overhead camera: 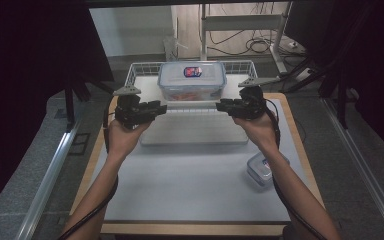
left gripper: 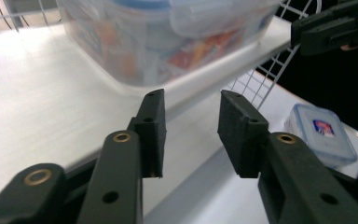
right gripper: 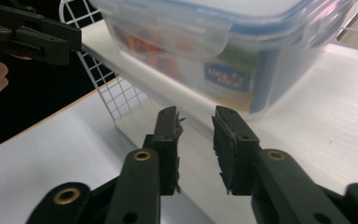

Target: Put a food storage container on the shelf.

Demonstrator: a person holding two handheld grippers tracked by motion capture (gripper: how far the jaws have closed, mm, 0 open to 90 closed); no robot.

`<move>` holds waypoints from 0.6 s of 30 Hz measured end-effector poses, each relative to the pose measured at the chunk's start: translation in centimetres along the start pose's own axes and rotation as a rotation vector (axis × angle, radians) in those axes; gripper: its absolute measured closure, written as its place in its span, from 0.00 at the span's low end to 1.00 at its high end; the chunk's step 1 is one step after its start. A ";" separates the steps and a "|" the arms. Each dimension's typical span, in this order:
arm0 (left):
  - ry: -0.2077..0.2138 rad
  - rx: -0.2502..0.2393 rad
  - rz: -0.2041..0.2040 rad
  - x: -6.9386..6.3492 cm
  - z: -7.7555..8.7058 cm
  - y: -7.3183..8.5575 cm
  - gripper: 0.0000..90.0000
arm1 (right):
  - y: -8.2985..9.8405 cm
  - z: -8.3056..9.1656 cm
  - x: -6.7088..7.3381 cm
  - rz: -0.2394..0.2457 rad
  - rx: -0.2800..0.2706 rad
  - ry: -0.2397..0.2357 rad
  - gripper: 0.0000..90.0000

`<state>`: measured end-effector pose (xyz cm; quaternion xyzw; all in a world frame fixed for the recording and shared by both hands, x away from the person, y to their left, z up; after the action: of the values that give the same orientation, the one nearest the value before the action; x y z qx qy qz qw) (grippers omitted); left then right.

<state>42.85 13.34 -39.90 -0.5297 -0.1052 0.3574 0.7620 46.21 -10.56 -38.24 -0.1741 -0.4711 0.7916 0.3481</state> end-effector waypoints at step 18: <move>-0.031 0.046 -0.075 -2.5 0.9 4.8 0.38 | 4.0 1.5 1.8 0.052 0.004 -0.005 0.52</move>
<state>38.51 13.27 -43.24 -0.5021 -0.1282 0.3391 0.7851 42.46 -11.45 -40.91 -0.1836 -0.4656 0.8017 0.3267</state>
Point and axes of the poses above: each handheld gripper's, and its own axes: z roughly backward along the jaws, y roughly out of its underside, x roughly to its left, the point moved 8 cm from there along -z, roughly forward along the jaws, and after that the axes turned 7 degrees about y, right-handed, at the moved point
